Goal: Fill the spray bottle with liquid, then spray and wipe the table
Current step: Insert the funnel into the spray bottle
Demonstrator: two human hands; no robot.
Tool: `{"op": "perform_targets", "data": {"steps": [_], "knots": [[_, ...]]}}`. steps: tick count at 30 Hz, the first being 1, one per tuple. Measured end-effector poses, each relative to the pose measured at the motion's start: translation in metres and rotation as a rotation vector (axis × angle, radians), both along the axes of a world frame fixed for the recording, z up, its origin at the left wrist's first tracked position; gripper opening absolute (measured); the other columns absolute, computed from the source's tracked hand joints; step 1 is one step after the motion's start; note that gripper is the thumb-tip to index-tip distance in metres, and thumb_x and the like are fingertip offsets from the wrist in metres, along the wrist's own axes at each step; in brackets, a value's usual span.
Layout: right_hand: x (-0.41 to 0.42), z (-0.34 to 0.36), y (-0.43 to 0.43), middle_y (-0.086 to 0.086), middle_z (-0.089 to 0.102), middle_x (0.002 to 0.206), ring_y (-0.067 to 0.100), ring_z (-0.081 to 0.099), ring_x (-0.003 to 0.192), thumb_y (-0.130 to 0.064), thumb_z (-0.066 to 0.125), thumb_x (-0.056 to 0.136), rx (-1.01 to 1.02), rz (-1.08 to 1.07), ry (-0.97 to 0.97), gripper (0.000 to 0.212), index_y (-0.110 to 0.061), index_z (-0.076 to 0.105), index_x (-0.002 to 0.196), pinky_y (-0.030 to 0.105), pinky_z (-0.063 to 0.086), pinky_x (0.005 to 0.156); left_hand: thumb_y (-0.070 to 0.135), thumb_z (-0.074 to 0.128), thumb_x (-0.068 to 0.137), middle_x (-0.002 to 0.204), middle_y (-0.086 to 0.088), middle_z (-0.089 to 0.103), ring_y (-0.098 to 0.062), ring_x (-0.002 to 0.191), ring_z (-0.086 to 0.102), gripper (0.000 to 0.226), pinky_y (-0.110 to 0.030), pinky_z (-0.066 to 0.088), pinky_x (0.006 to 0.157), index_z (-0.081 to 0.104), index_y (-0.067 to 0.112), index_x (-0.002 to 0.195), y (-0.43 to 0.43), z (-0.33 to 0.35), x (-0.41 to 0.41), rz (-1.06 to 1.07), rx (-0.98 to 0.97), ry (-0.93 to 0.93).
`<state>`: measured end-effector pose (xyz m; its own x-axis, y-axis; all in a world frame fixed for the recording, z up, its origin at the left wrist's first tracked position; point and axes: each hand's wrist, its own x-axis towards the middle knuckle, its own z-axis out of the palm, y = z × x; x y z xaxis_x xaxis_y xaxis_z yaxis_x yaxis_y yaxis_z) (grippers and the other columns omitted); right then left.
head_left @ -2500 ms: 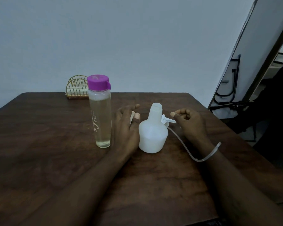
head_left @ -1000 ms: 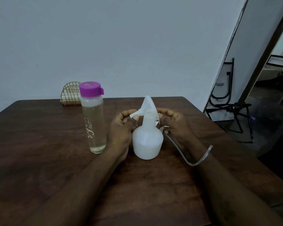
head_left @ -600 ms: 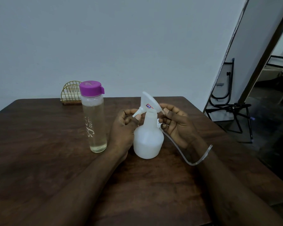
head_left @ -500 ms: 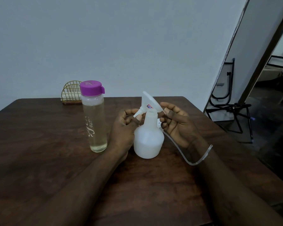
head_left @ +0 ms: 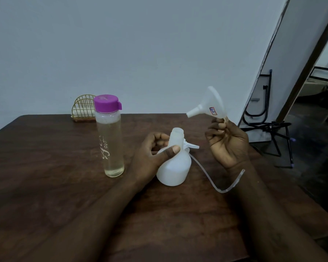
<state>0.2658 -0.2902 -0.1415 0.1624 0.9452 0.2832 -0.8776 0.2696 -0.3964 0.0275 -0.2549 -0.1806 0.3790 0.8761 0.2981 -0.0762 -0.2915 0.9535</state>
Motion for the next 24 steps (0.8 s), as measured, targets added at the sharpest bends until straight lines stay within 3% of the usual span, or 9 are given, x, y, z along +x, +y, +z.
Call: {"op": "perform_targets", "data": {"steps": [4,8,12,16,24], "knots": [[-0.004,0.002,-0.005,0.002,0.059,0.077,0.005,0.056,0.061,0.004,0.092,0.062,0.028,0.068,-0.041,0.038,0.002,0.068,0.092,0.013,0.041,0.057,0.065,0.078,0.079,0.119,0.010,0.073,-0.017,0.109,0.072,0.046,-0.056,0.057,0.096,0.069,0.042,0.118,-0.005,0.003,0.000,-0.026,0.047,0.056],[-0.010,0.003,-0.007,-0.004,0.059,0.074,0.002,0.053,0.061,-0.007,0.095,0.061,0.038,0.097,-0.195,0.032,-0.006,0.077,0.087,0.011,0.039,0.059,0.063,0.074,0.082,0.115,0.019,0.074,-0.006,0.103,0.072,0.037,-0.045,0.061,0.090,0.071,0.047,0.115,-0.010,0.006,-0.002,-0.001,0.095,0.102],[-0.011,0.003,-0.006,-0.006,0.060,0.075,0.001,0.052,0.061,-0.014,0.094,0.062,0.032,0.074,-0.293,0.028,-0.010,0.080,0.086,0.011,0.037,0.059,0.066,0.072,0.079,0.116,0.019,0.074,-0.006,0.105,0.071,0.047,-0.043,0.061,0.090,0.072,0.041,0.120,-0.011,0.008,-0.002,0.020,0.113,0.117],[-0.010,0.001,-0.003,-0.005,0.059,0.076,0.001,0.051,0.060,-0.016,0.093,0.063,0.038,0.056,-0.308,0.032,-0.010,0.080,0.092,0.012,0.035,0.059,0.074,0.067,0.077,0.125,0.014,0.070,-0.008,0.114,0.065,0.062,-0.044,0.058,0.096,0.069,0.039,0.128,-0.009,0.006,-0.003,0.071,0.176,0.200],[-0.012,0.004,-0.003,-0.006,0.060,0.076,0.004,0.051,0.064,-0.027,0.091,0.072,0.069,0.023,-0.340,0.051,-0.006,0.078,0.117,0.019,0.041,0.060,0.079,0.060,0.078,0.120,0.018,0.067,0.000,0.110,0.061,0.069,-0.024,0.051,0.088,0.070,0.034,0.130,-0.015,0.011,-0.003,0.219,0.371,0.312]]}}
